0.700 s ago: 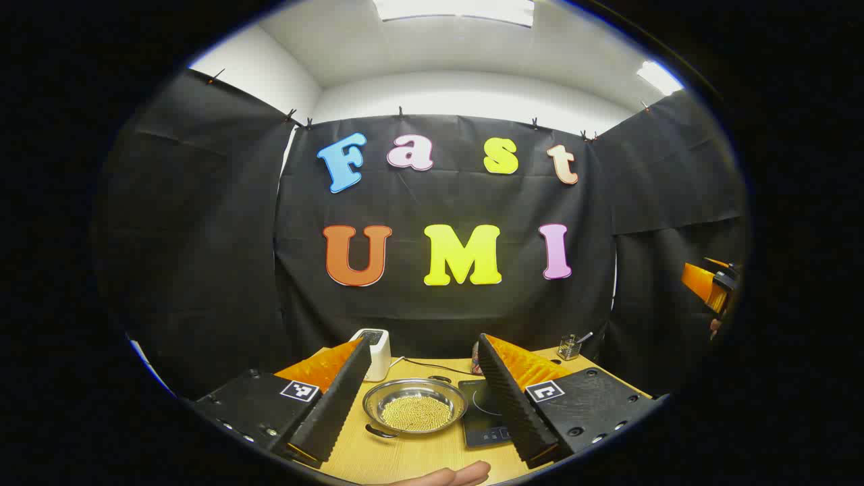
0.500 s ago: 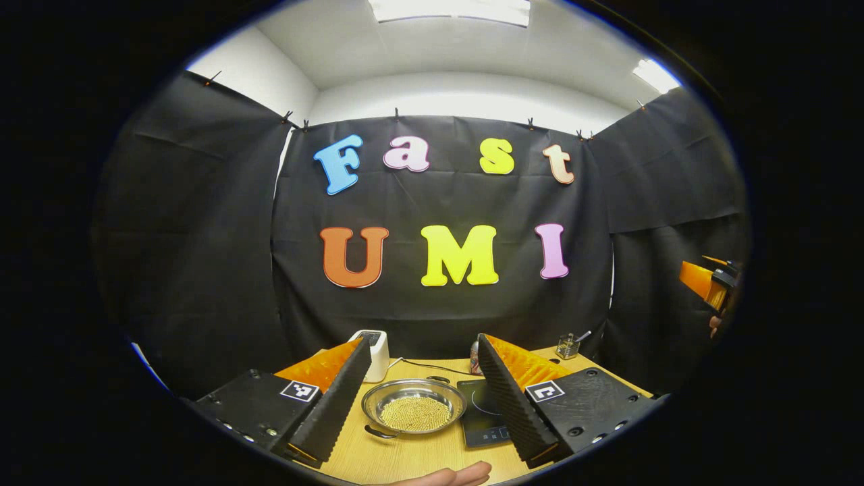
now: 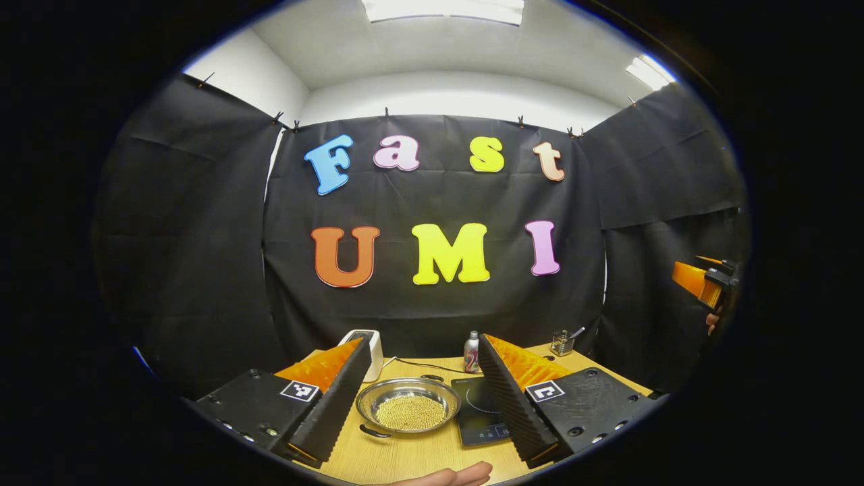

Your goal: First push the handle of the pot to place it horizontally, then grasp the pot with both hands and set it on the induction cooktop.

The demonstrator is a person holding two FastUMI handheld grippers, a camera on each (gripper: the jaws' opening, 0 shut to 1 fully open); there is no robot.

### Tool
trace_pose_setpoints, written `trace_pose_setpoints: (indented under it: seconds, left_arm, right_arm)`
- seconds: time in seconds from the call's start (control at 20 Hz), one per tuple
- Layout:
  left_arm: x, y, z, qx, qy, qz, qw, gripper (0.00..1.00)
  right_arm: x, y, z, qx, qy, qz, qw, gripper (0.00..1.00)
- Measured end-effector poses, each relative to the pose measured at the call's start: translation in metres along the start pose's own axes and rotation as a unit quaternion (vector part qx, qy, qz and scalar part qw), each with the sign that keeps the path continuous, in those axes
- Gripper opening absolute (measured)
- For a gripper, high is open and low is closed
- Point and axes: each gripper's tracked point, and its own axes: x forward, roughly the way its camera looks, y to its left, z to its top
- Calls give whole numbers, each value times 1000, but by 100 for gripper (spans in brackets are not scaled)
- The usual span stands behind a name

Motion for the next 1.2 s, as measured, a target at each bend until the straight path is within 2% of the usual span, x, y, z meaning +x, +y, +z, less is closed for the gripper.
trace_pose_setpoints:
  seconds: [0.25, 0.6, 0.65, 0.7, 0.8, 0.85, 0.9, 0.95, 1.1, 1.15, 1.2]
  left_arm:
    - [2, 5, -4, 13, -4, 21, 1000, 94]
    - [10, 11, -12, -9, -9, 33, 999, 95]
    - [13, 8, -11, -14, -14, 25, 999, 87]
    - [18, 5, -14, -18, -13, 11, 1000, 95]
    - [27, 6, -26, -27, 4, 0, 1000, 76]
    - [31, 10, -33, -28, 14, 1, 1000, 69]
    - [34, 13, -38, -25, 20, 0, 999, 67]
    - [42, 11, -44, -20, 30, -5, 999, 52]
    - [56, 19, -75, -17, 66, -1, 998, 19]
    - [63, 25, -88, -20, 84, 6, 996, 0]
    - [65, 26, -101, -21, 106, 8, 994, 1]
  right_arm:
    - [1, -3, -6, 1, 3, -1, 1000, 100]
    - [4, -1, -13, 0, 6, 3, 1000, 100]
    - [5, 0, -14, 0, 7, 5, 1000, 100]
    - [5, 0, -16, -1, 8, 7, 1000, 100]
    - [6, 1, -18, 0, 8, 10, 1000, 100]
    - [6, 2, -18, 0, 8, 10, 1000, 100]
    - [7, 2, -20, -1, 9, 10, 1000, 100]
    - [7, 1, -21, -2, 8, 10, 1000, 100]
    - [10, 2, -23, -5, 9, 10, 1000, 100]
    - [10, 2, -24, -5, 10, 10, 1000, 100]
    - [11, 3, -26, -6, 12, 11, 1000, 100]
